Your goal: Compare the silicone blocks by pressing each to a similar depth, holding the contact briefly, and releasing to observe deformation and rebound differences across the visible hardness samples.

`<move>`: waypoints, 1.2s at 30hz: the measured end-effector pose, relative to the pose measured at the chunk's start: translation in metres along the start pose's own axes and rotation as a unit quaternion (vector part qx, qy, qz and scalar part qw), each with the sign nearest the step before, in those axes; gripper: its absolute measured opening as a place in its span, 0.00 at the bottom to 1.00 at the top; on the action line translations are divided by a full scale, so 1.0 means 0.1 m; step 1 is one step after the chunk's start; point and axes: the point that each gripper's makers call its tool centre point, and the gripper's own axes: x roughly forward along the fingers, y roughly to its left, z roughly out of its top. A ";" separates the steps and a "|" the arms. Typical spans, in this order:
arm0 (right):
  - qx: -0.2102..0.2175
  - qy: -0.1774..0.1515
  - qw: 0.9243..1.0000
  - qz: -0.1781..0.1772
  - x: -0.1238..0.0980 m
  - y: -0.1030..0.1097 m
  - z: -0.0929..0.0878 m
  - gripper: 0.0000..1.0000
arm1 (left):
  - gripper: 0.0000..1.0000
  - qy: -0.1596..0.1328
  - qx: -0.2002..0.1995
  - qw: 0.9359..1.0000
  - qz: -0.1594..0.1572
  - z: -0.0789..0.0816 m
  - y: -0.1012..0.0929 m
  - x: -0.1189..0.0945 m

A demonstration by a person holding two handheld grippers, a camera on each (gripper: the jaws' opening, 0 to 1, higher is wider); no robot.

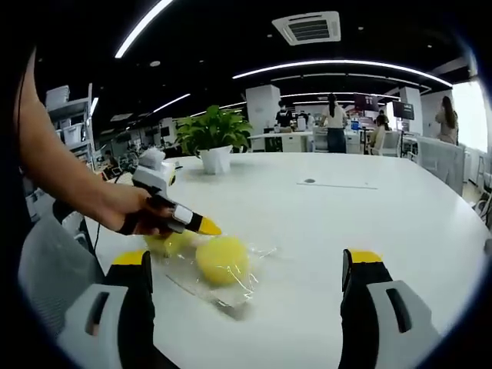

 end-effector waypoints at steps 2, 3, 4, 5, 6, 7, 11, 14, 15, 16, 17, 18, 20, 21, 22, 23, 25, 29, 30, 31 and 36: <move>0.005 0.006 1.000 -0.001 0.00 0.00 -0.02 0.96 | 0.00 0.007 0.017 1.000 0.000 -0.02 -0.02 0.01; 0.006 0.006 1.000 -0.002 0.00 -0.01 -0.02 0.96 | 0.00 0.007 0.021 1.000 0.000 -0.02 -0.03 0.02; 0.008 0.005 1.000 -0.003 0.00 -0.01 -0.02 0.96 | 0.00 0.008 0.023 1.000 0.001 -0.03 -0.03 0.02; 0.009 0.004 1.000 -0.003 0.00 -0.01 -0.01 0.96 | 0.00 0.008 0.027 1.000 0.003 -0.04 -0.01 0.03; 0.008 0.003 1.000 -0.003 0.00 -0.01 -0.01 0.96 | 0.00 0.009 0.027 1.000 0.004 -0.03 0.00 0.03; 0.008 0.003 1.000 -0.004 0.00 -0.01 -0.01 0.96 | 0.00 0.011 0.025 1.000 0.003 -0.04 0.00 0.03; 0.005 0.006 1.000 -0.005 0.00 -0.01 -0.01 0.96 | 0.00 0.024 0.027 0.999 0.009 -0.04 0.02 0.04; 0.008 0.005 1.000 -0.006 -0.01 -0.02 -0.01 0.96 | 0.00 0.034 0.036 0.999 0.013 -0.08 0.03 0.04; 0.008 0.005 1.000 -0.007 -0.01 -0.02 -0.01 0.96 | 0.00 0.036 0.046 0.998 0.013 -0.09 0.04 0.04; 0.009 0.005 1.000 -0.007 -0.01 -0.03 -0.01 0.96 | 0.00 0.039 0.051 0.998 0.015 -0.11 0.04 0.05; 0.009 0.005 1.000 -0.007 -0.01 -0.03 -0.01 0.96 | 0.00 0.039 0.055 0.998 0.016 -0.11 0.04 0.05; 0.010 0.005 1.000 -0.007 -0.01 -0.03 -0.01 0.96 | 0.00 0.040 0.057 0.997 0.018 -0.12 0.04 0.05; 0.012 0.004 1.000 -0.008 -0.01 -0.03 -0.01 0.96 | 0.00 0.043 0.069 0.996 0.022 -0.12 0.05 0.06; 0.011 0.005 1.000 -0.008 -0.01 -0.03 -0.01 0.96 | 0.00 0.044 0.071 0.996 0.023 -0.12 0.05 0.06; 0.010 0.005 1.000 -0.008 -0.01 -0.03 -0.01 0.96 | 0.00 0.047 0.072 0.996 0.024 -0.13 0.06 0.06; 0.011 0.005 1.000 -0.008 -0.01 -0.02 -0.01 0.96 | 0.00 0.050 0.074 0.996 0.025 -0.13 0.07 0.06; 0.008 0.006 1.000 -0.008 -0.01 -0.03 -0.02 0.96 | 0.00 0.050 0.074 0.996 0.025 -0.13 0.07 0.06; 0.017 0.015 1.000 -0.007 0.00 -0.03 -0.05 0.96 | 0.09 0.040 0.044 0.998 0.027 -0.07 0.08 0.04; 0.016 0.016 1.000 -0.007 0.00 -0.03 -0.06 0.96 | 0.17 0.029 0.052 0.998 0.027 -0.03 0.08 0.04; 0.016 0.015 1.000 -0.006 -0.01 -0.02 -0.05 0.96 | 0.25 0.026 0.057 0.997 0.035 -0.01 0.10 0.03; 0.017 0.018 1.000 -0.007 -0.01 -0.03 -0.06 0.96 | 0.50 -0.020 0.071 0.997 0.014 0.19 -0.01 -0.01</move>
